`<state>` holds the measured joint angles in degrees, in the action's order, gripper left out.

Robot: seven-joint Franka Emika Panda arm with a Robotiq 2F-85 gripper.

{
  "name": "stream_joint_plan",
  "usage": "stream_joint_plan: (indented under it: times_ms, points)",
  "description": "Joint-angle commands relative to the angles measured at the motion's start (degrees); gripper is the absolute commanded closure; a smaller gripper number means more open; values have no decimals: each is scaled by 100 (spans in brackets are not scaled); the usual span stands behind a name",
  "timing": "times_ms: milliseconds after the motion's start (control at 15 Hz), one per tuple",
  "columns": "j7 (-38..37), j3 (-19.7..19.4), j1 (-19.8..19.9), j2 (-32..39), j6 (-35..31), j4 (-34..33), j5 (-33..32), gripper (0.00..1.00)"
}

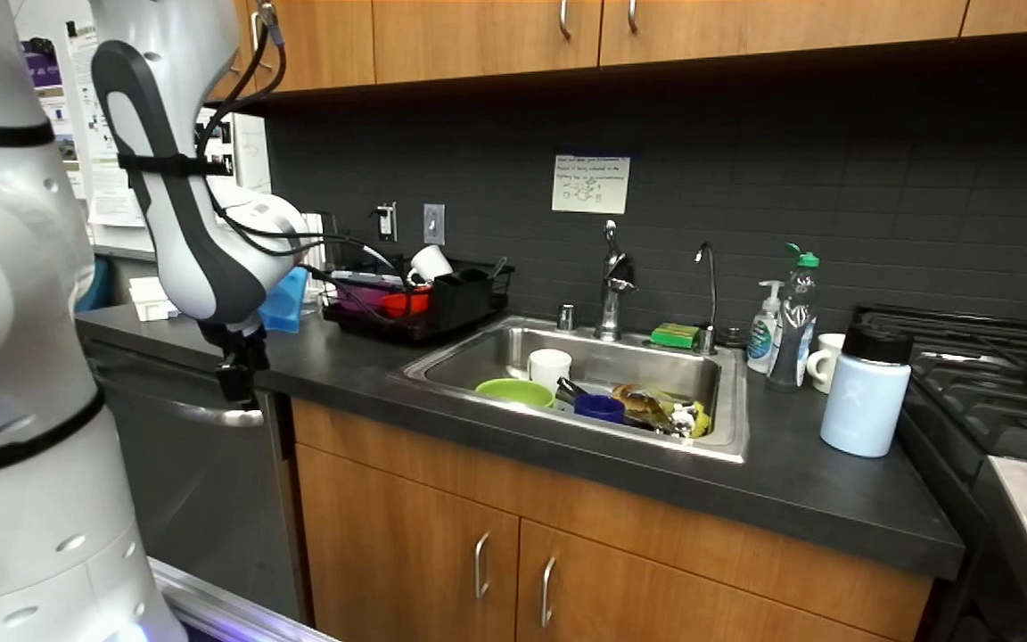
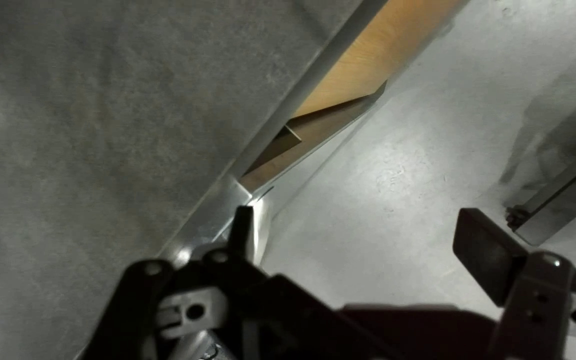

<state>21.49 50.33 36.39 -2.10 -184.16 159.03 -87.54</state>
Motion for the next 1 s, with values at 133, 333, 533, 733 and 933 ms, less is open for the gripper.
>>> stream_joint_plan:
  times_ms: [133,333,533,733,933]
  points:
    - [-290,-54,99,122,430,8,-773,0]
    - [-258,-77,159,100,453,15,-934,0]
    - [-277,-84,191,4,370,15,-1035,0]
    - [-268,-77,206,28,382,6,-1166,0]
    - [-217,-88,258,219,533,9,-1290,0]
